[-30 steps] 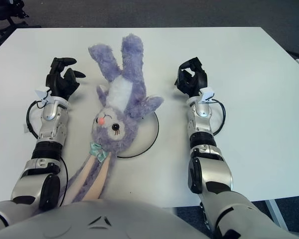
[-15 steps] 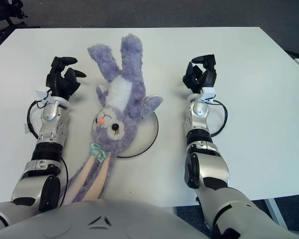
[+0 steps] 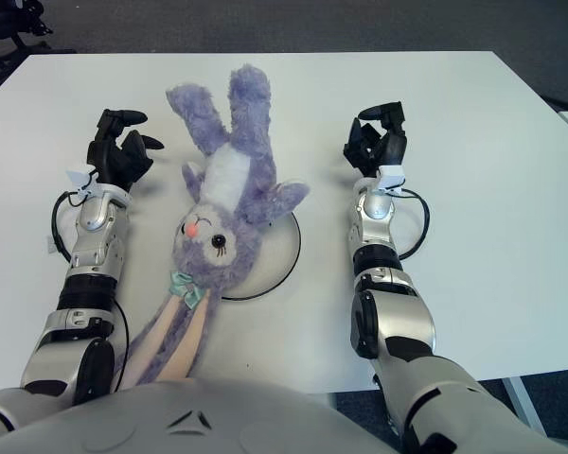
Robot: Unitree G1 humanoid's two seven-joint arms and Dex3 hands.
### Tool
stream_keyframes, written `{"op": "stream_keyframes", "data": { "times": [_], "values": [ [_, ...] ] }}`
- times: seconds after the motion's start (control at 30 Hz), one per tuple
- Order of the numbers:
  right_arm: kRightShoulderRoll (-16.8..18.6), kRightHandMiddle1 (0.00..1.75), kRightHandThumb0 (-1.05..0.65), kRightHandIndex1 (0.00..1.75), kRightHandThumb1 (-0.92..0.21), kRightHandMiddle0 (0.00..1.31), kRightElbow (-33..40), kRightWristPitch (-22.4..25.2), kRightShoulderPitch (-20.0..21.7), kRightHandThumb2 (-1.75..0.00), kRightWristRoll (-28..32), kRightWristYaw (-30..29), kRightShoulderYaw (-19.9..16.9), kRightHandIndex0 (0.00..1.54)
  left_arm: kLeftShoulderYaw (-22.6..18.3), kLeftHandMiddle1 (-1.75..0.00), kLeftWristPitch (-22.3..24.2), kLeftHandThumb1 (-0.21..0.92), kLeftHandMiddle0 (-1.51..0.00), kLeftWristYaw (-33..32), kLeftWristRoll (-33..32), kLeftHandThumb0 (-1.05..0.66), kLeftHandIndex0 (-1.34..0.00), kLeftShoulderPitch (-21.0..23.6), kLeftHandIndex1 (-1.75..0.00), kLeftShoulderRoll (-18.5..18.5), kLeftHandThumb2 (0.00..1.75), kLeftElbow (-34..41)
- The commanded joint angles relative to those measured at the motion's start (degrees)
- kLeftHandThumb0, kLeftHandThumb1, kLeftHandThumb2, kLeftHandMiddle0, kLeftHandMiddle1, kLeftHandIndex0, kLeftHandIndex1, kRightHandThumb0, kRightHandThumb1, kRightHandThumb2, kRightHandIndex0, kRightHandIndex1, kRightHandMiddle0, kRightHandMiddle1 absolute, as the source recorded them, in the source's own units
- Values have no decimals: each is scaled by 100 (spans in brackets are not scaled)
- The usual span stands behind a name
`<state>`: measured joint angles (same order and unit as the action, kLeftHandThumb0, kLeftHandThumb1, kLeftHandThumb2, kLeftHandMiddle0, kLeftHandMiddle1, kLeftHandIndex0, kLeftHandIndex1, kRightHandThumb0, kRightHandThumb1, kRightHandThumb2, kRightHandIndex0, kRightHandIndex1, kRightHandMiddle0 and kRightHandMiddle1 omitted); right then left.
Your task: Put the doll into the plate.
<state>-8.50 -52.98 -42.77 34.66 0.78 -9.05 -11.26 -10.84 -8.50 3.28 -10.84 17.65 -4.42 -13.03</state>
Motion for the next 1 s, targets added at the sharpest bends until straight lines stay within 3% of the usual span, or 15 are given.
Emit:
{"op": "stream_keyframes", "data": {
  "times": [0.0, 0.07, 0.27, 0.57, 0.7, 0.97],
  "values": [
    [-70, 175, -37, 175, -74, 32, 188, 118, -335, -76, -115, 54, 78, 98, 14, -174, 349, 60, -40, 16, -54, -1, -22, -130, -172, -75, 97, 389],
    [-84, 175, -37, 175, -73, 32, 343, 178, -409, -77, -120, 95, 107, 98, 11, -174, 472, 60, -39, 15, -57, -1, -22, -161, -172, -83, 98, 517],
    [-73, 175, -38, 175, -71, 34, 1762, 882, -932, -81, -68, 266, 197, 99, 21, -175, 828, 60, -39, 9, -53, -1, -23, -288, -172, -105, 98, 995],
    [-5, 175, -38, 175, -69, 35, 3388, 1915, -1370, -83, 15, 282, 207, 102, 61, -175, 875, 59, -40, 22, 46, -1, -26, -406, -168, -128, 98, 1303],
    [18, 175, -38, 175, -68, 35, 3668, 2090, -1447, -84, 66, 312, 190, 103, 69, -175, 864, 59, -41, 13, 79, -1, -28, -422, -166, -131, 97, 1336],
    [160, 175, -38, 175, -68, 35, 3951, 1597, -1614, -84, 301, 483, 123, 104, 87, -175, 860, 59, -42, -39, 131, -1, -32, -448, -158, -122, 93, 1468]
  ]
}}
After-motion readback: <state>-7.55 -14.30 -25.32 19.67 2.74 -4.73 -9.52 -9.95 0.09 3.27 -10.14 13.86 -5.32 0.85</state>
